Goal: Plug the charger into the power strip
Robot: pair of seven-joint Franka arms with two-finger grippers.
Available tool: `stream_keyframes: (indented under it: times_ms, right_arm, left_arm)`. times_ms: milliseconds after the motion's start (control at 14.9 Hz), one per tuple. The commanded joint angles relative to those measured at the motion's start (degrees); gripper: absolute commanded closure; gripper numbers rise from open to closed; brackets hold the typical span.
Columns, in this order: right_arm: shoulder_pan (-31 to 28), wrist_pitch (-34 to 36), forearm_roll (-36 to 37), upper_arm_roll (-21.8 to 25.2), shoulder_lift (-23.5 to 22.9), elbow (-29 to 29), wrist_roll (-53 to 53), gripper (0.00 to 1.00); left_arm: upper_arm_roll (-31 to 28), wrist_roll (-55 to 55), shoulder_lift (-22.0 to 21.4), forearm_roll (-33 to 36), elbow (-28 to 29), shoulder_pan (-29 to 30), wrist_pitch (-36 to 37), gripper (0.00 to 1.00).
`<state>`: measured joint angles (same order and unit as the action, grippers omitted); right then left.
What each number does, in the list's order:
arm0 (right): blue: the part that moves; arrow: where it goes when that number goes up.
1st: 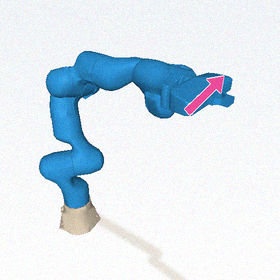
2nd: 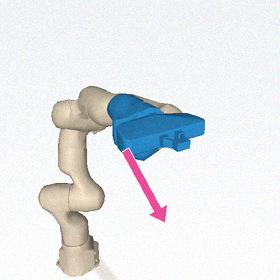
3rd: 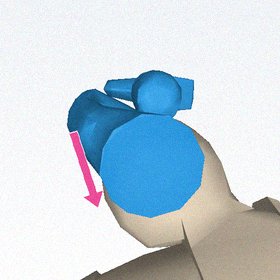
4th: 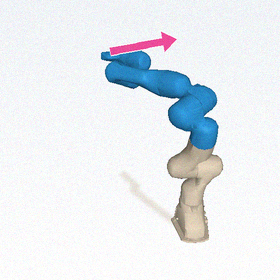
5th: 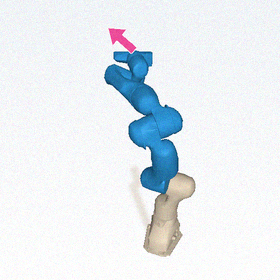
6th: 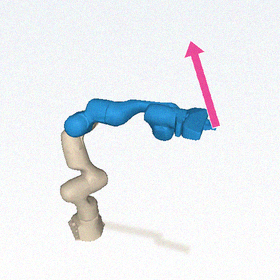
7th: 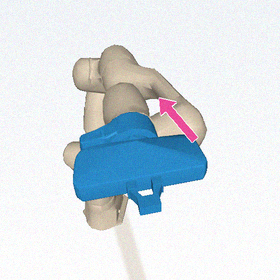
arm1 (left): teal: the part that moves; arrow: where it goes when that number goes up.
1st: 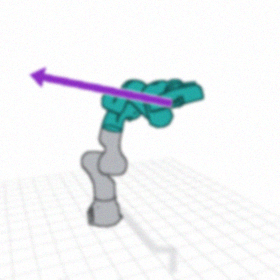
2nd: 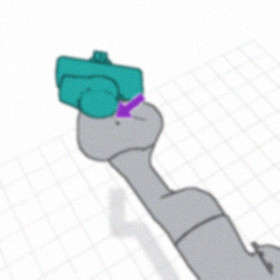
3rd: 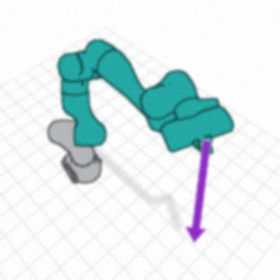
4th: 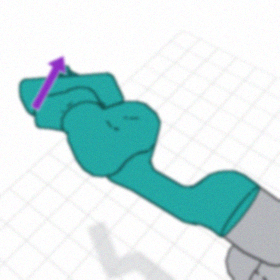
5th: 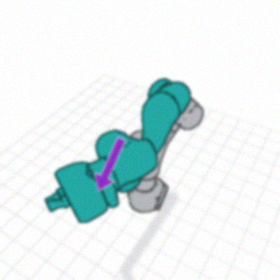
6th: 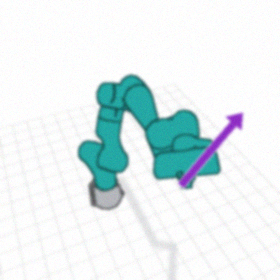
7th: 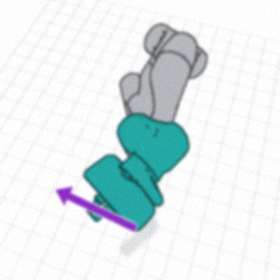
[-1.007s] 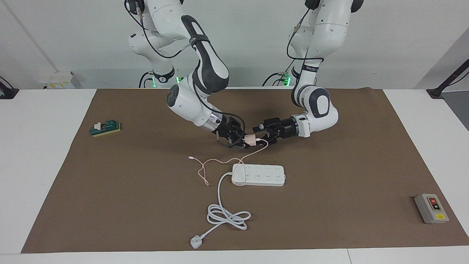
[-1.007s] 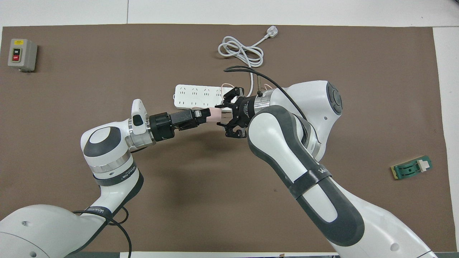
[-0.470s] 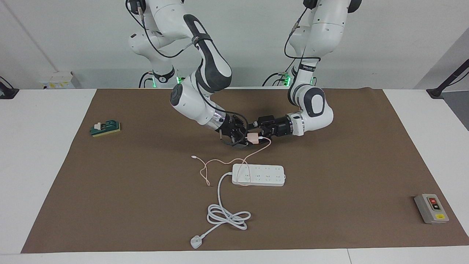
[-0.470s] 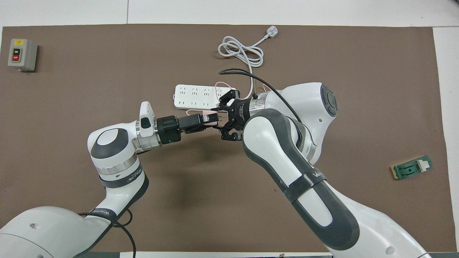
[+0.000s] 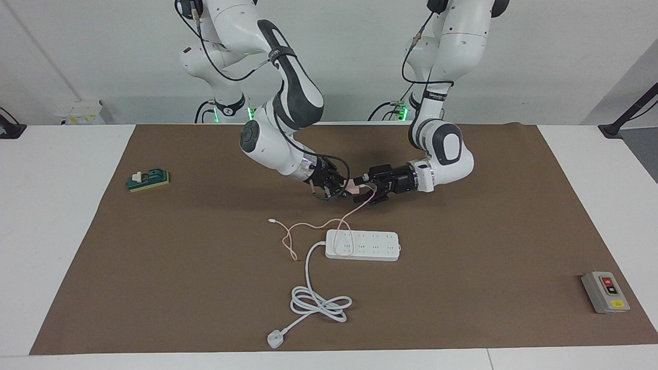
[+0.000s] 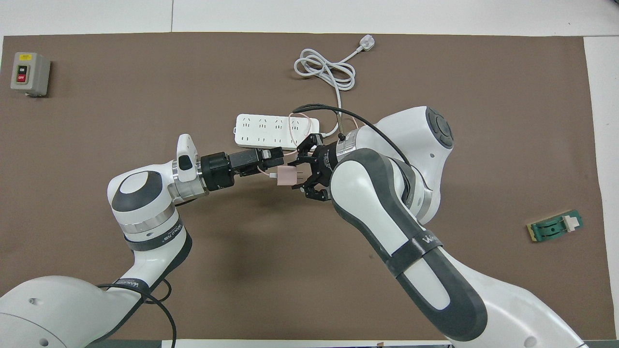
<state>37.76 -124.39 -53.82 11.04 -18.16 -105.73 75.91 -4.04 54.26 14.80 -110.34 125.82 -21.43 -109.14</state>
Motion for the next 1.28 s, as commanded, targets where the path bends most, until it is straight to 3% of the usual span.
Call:
stream_keyframes:
  times_ms: [0,1208]
  right_arm:
    - [-0.8,0.7,1.2,-0.4,2.1,-2.1,-0.7,1.0]
    - [-0.8,0.2,1.3,-0.4,2.1,-2.3,-0.8,1.0]
  left_arm:
    - [0.1,0.1,-0.8,1.0,0.7,1.6,1.7,0.0]
    - [0.0,-0.3,-1.2,8.6,1.2,1.6,2.9,0.0]
